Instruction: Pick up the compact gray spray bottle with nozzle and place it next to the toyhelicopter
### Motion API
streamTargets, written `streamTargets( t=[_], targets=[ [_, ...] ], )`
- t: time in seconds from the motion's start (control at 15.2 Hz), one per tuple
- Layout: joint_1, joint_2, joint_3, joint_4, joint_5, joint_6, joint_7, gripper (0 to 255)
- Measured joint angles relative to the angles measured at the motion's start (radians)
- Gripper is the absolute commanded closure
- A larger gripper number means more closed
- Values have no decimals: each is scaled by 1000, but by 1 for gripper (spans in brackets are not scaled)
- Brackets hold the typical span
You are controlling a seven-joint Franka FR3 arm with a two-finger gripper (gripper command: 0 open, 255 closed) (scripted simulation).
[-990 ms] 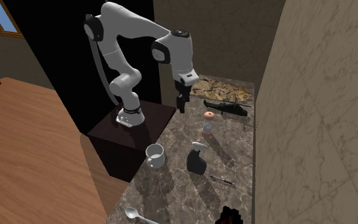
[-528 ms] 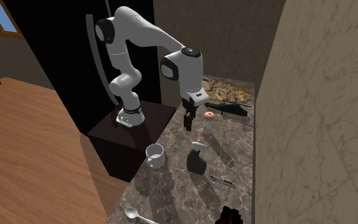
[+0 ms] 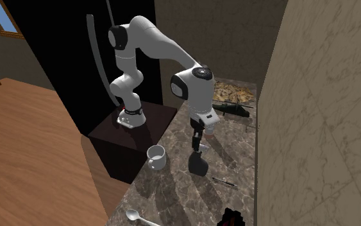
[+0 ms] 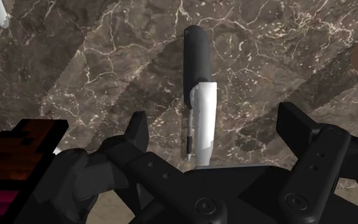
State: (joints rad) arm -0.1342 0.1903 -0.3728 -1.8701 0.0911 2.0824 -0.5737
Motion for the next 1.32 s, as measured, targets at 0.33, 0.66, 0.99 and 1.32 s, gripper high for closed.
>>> streamTargets(
  t=[0.33, 0.66, 0.99, 1.32],
  targets=[
    [-5, 36, 3, -25, 17, 59, -13, 0],
    [-6, 44, 4, -32, 21, 73, -16, 0],
    [-6, 45, 4, -32, 21, 74, -16, 255],
    [-6, 44, 4, -32, 21, 74, -16, 255]
  ],
)
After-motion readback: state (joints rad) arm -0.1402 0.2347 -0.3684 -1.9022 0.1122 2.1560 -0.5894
